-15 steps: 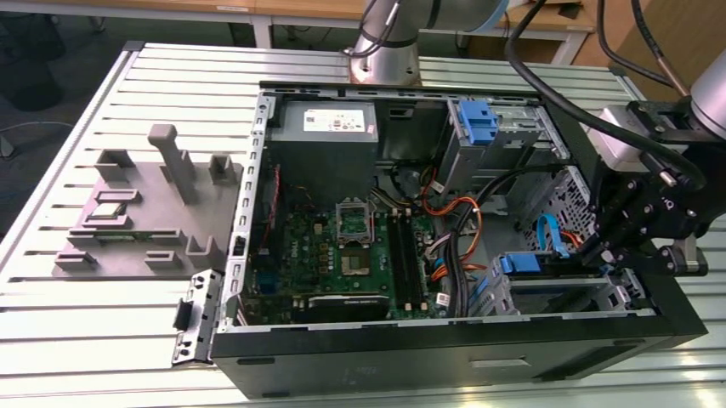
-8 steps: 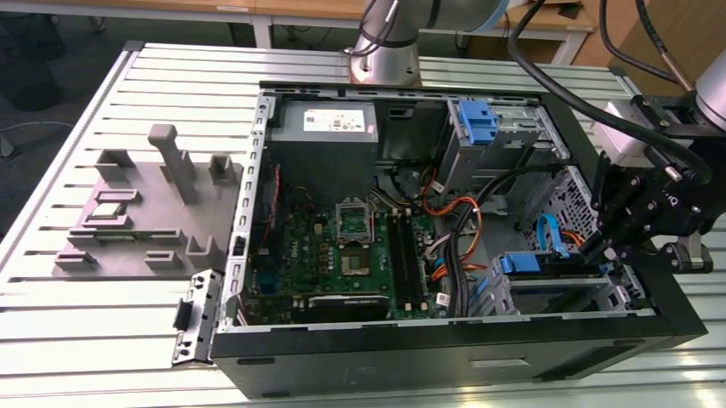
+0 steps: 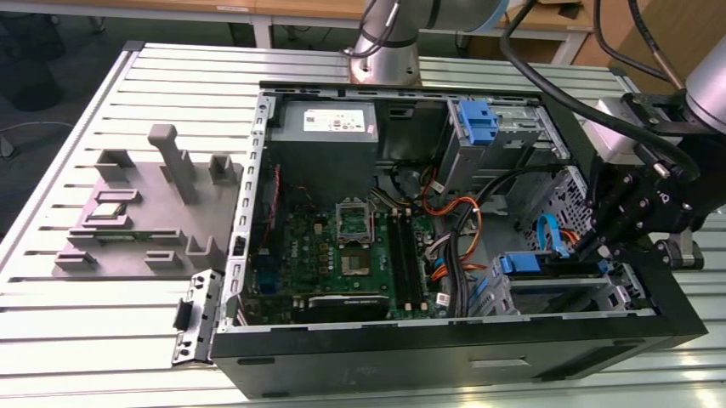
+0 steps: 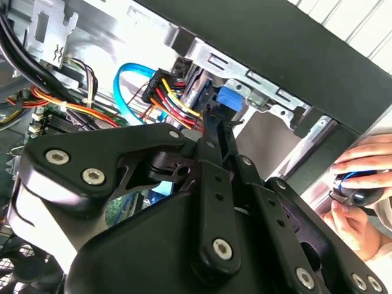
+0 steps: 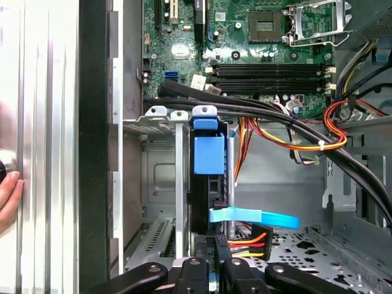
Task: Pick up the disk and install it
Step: 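Insert the second disk wire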
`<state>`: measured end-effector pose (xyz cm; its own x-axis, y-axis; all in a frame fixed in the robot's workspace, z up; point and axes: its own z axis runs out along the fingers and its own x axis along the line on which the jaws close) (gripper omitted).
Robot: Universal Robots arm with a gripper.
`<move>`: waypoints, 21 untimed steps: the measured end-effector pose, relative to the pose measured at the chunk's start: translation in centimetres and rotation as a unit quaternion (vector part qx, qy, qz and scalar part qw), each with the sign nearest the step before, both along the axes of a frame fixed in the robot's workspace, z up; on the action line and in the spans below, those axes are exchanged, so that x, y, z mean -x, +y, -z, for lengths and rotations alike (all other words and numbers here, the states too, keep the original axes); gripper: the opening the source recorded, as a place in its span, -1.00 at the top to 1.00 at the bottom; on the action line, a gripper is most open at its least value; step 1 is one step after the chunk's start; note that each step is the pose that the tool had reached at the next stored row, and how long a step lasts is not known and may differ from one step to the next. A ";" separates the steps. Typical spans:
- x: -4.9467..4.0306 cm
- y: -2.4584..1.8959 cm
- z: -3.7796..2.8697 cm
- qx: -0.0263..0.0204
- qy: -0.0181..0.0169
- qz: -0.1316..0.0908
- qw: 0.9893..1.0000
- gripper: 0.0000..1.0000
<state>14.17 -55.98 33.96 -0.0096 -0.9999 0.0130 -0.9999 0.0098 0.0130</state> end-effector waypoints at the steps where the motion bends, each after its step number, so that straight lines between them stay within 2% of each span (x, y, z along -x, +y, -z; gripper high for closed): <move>1: 0.08 0.11 0.02 0.000 0.000 0.000 1.000 0.67; 4: 0.14 0.36 0.05 0.000 0.000 0.000 1.000 0.67; 11: 0.19 0.57 0.28 0.001 0.000 0.000 1.000 0.67; 16: 0.19 0.58 0.29 0.010 0.000 -0.001 1.000 0.67; 21: 0.21 0.59 0.33 0.011 0.000 -0.001 1.000 0.67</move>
